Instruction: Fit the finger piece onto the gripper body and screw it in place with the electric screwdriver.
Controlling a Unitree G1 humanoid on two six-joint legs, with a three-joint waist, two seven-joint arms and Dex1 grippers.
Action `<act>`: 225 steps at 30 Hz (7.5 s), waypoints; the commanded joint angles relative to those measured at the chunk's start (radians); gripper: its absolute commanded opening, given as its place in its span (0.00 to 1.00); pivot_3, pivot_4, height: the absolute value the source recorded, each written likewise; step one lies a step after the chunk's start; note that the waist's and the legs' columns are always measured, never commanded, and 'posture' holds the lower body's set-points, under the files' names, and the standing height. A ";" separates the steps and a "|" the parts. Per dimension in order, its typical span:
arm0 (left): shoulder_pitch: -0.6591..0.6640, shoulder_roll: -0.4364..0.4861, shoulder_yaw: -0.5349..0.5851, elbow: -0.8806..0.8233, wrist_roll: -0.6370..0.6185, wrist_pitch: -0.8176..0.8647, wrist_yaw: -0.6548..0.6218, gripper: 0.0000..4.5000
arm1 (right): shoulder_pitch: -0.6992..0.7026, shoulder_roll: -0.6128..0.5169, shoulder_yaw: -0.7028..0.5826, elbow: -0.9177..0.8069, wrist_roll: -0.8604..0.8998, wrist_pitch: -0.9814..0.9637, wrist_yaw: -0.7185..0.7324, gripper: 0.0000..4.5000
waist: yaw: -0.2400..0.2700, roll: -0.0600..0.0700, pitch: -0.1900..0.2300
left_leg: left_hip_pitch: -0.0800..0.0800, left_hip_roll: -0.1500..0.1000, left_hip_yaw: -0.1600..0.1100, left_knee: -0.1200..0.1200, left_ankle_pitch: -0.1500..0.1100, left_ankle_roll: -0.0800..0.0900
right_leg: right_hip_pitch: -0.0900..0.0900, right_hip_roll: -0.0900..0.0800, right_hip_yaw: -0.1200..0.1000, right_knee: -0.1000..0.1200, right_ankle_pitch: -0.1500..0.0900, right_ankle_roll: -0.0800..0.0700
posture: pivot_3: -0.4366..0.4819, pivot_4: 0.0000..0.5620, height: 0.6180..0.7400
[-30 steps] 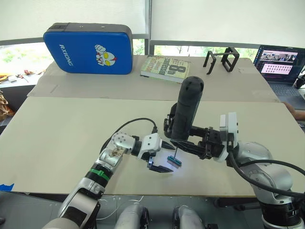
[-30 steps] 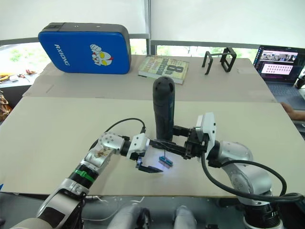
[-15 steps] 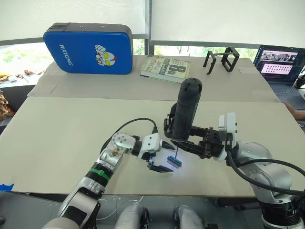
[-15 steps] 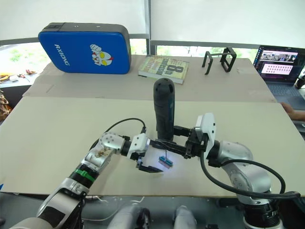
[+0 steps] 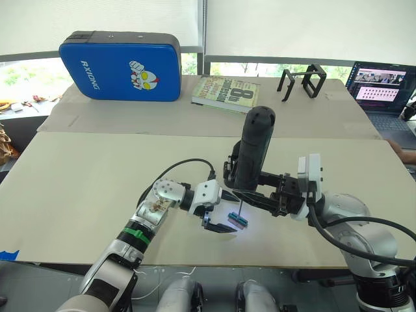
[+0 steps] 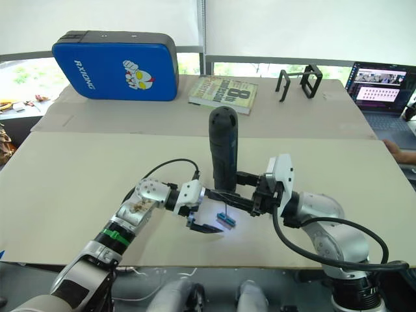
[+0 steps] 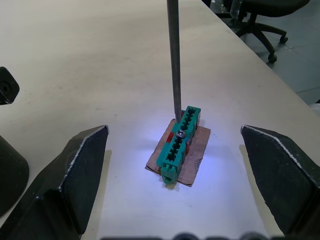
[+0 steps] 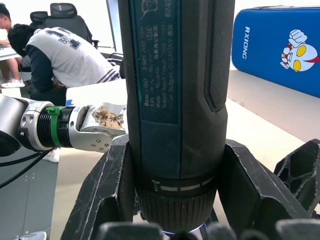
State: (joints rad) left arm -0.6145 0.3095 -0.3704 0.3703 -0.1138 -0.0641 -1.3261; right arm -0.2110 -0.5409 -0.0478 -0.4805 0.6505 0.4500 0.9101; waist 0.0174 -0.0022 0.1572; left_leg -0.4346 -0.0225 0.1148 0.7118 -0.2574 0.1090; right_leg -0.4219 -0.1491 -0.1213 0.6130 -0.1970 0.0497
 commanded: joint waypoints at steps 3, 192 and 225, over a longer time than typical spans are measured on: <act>-0.014 -0.002 -0.002 -0.008 0.002 -0.018 -0.003 1.00 | -0.009 0.007 -0.011 -0.024 0.030 -0.014 -0.005 0.43 | 0.000 0.000 0.000 | 0.000 0.000 0.000 0.000 0.000 0.000 | 0.000 0.000 0.000 0.000 0.000 0.000 | 0.48 0.27 1.00; 0.034 -0.127 0.185 0.057 0.016 0.068 0.385 0.52 | -0.519 0.056 0.059 0.156 0.025 0.136 -0.048 0.43 | -0.006 -0.001 0.000 | -0.001 -0.001 0.002 0.001 -0.002 0.003 | 0.000 0.000 -0.001 0.000 0.001 0.001 | 0.48 0.27 1.00; 0.043 -0.124 0.182 0.034 0.015 0.073 0.384 0.52 | -0.478 0.087 0.067 0.183 -0.038 0.104 -0.011 0.43 | -0.008 -0.001 0.000 | -0.001 -0.001 0.002 0.001 -0.001 0.002 | 0.000 0.001 -0.001 0.000 0.001 0.001 | 0.48 0.27 1.00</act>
State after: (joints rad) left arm -0.5736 0.1884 -0.1813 0.4437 -0.0829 0.0166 -0.9384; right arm -0.6820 -0.4585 0.0338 -0.2693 0.6022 0.5935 0.8944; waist 0.0097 -0.0028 0.1574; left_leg -0.4358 -0.0235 0.1167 0.7127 -0.2588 0.1112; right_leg -0.4218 -0.1486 -0.1222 0.6131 -0.1957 0.0509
